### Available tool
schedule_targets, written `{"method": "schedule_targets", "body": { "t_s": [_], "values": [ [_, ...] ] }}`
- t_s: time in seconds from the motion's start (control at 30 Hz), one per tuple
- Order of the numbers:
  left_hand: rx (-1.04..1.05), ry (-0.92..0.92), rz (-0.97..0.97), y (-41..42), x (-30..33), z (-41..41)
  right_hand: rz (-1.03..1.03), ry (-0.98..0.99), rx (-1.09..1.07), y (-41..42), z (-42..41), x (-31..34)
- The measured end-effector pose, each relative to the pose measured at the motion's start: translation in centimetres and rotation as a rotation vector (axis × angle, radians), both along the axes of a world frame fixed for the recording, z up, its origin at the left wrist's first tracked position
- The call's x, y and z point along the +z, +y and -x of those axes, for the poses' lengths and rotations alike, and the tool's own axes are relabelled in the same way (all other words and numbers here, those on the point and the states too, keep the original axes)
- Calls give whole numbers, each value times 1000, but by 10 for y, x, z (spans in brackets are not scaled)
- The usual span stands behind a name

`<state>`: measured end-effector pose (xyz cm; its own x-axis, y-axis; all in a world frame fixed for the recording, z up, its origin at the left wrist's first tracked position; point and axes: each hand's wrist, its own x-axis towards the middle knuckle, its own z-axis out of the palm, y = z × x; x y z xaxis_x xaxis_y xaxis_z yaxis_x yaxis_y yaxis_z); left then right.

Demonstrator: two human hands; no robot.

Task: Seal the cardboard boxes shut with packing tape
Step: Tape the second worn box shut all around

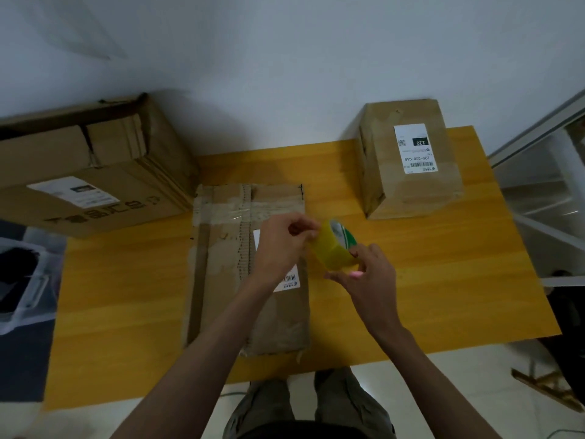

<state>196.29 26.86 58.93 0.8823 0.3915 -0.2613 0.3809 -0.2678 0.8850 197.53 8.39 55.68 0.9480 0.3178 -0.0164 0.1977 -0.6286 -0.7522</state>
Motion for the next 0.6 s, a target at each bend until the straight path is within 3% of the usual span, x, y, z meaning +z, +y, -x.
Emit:
{"method": "schedule_targets", "body": {
  "t_s": [0.27, 0.6],
  "values": [
    [-69, 40, -51, -1, -5, 15, -166, 65, 122, 4, 12, -1],
    [-226, 118, 88, 7, -4, 31, -70, 84, 183, 4, 15, -3]
  ]
}}
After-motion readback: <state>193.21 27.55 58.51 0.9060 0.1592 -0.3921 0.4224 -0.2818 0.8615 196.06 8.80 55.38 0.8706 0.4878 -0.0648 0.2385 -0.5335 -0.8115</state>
